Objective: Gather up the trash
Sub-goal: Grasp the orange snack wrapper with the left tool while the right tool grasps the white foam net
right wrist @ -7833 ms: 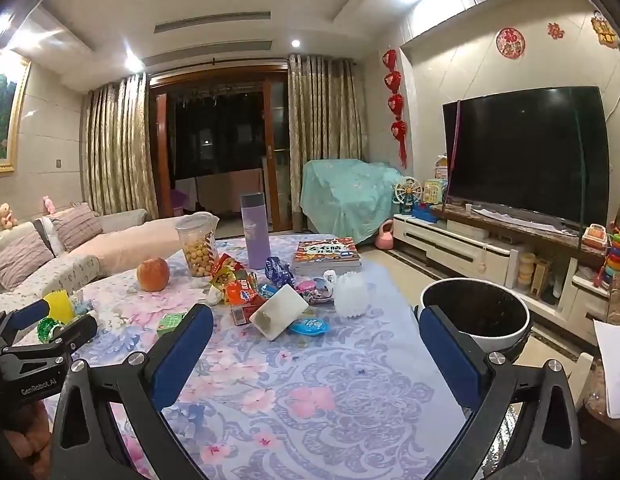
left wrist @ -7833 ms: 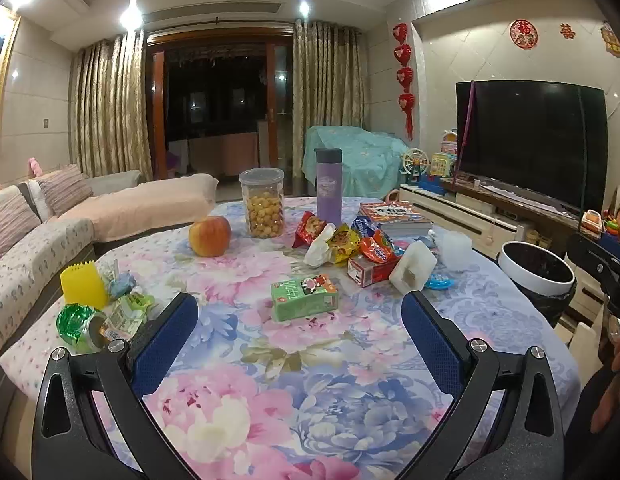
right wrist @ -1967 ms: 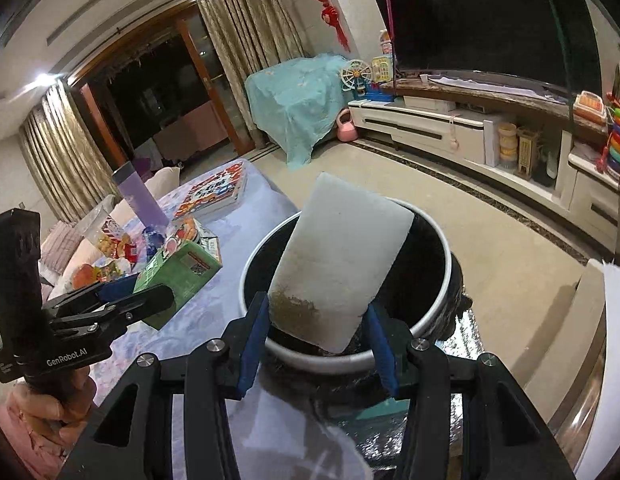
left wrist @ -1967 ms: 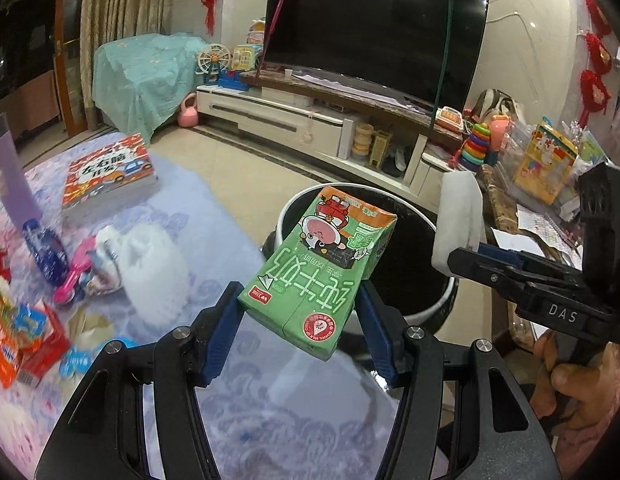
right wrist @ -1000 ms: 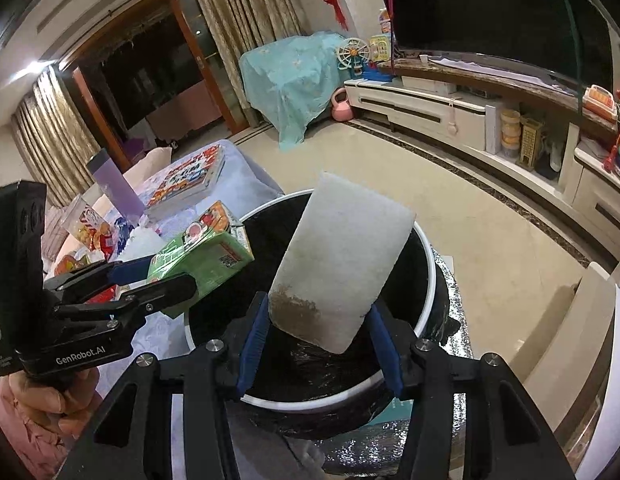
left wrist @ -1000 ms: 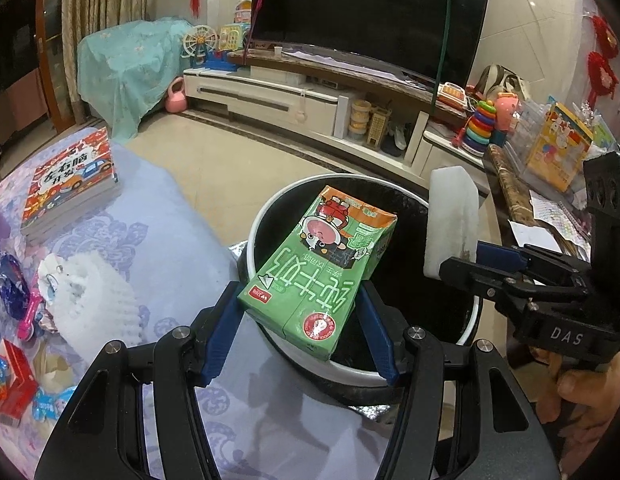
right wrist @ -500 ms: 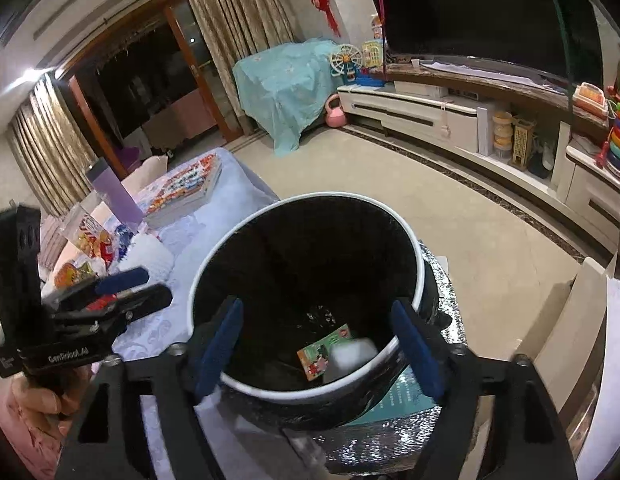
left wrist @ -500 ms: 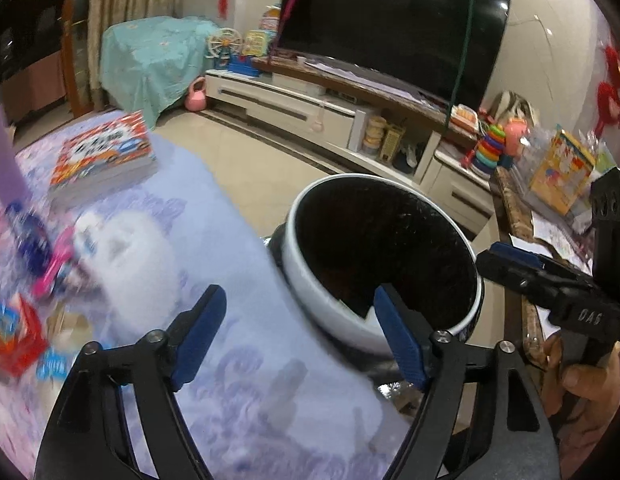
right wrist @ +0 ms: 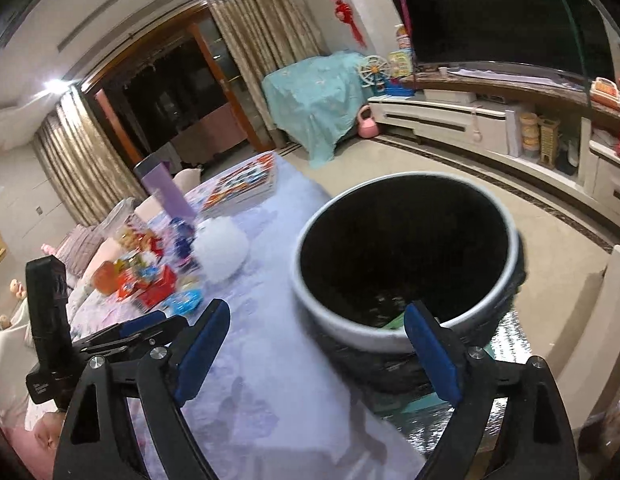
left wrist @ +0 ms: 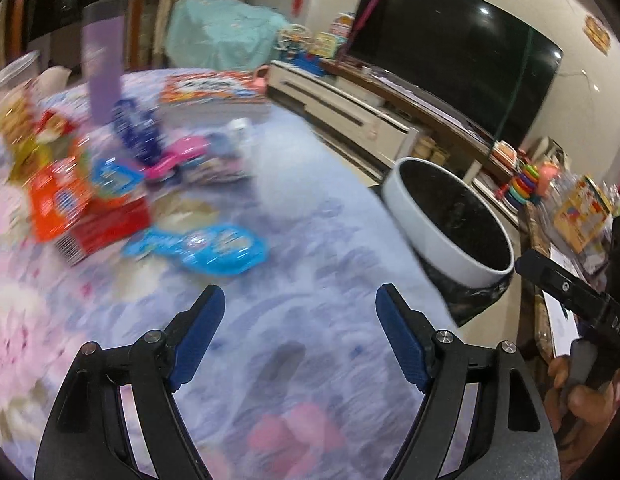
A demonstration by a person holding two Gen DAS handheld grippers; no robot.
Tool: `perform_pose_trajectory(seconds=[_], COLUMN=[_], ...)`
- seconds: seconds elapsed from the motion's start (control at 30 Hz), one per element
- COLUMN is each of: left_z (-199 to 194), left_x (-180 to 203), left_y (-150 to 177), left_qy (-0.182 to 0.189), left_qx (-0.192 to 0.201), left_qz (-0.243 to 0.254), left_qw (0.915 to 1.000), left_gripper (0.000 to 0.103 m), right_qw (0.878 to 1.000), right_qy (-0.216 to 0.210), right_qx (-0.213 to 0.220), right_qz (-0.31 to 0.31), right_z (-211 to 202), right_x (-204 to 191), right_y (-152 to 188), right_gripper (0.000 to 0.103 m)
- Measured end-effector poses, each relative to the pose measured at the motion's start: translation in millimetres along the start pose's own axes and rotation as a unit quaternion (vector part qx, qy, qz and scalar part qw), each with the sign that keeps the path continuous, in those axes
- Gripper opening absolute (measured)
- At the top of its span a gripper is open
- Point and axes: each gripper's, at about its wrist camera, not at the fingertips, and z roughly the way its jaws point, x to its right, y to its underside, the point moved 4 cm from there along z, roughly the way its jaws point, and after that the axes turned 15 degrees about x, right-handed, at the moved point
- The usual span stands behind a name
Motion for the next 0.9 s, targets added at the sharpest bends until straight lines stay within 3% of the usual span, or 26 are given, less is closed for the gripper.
perform_pose_trajectory(seconds=[0.57, 0.9], left_z=[-47, -43], left_x=[-103, -117], left_y=[21, 16], left_qy=[-0.072, -0.08], left_qx=[0.011, 0.012], left_qz=[-0.061, -0.069], left_qw=[0.9955, 0.9943], left_gripper=[0.08, 0.08], right_qw=[0.997, 0.995], right_qy=[-0.058, -0.069], right_qx=[-0.041, -0.053], right_qz=[-0.029, -0.044], right_z=[25, 51], right_x=[-83, -105], right_y=[45, 55], right_gripper=[0.091, 0.091])
